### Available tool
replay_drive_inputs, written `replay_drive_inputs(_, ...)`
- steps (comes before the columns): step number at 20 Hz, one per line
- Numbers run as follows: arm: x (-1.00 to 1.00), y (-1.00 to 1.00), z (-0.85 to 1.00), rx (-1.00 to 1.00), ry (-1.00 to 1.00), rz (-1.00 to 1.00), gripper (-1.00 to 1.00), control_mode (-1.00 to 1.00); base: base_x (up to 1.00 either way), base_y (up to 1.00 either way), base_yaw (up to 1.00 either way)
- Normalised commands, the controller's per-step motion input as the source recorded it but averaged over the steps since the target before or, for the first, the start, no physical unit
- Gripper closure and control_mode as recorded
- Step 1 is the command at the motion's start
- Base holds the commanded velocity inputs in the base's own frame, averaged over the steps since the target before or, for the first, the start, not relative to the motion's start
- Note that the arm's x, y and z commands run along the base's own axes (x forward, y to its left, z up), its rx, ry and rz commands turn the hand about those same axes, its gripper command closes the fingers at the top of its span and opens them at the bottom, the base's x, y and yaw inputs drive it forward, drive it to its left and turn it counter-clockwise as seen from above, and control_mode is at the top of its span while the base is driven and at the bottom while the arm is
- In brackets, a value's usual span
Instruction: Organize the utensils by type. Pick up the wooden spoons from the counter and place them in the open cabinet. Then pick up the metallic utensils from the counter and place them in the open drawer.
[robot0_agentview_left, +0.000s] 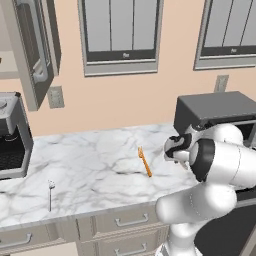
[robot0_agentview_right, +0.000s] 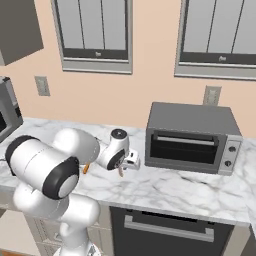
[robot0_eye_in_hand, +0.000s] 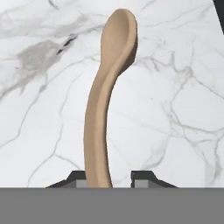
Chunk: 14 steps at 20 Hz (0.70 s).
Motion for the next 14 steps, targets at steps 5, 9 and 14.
replay_drive_inputs(5,-0.01,0.01,0.80,0.00,0.00,0.00,1.00,-1.00,0.00,0.00,0.00)
replay_drive_inputs(9,-0.03,0.00,0.92,-0.05,0.00,0.00,1.00,-1.00,0.00,0.00,0.00)
replay_drive_inputs(14,-0.27,0.00,1.00,-0.01,0.00,0.00,1.00,-1.00,0.00,0.00,0.00)
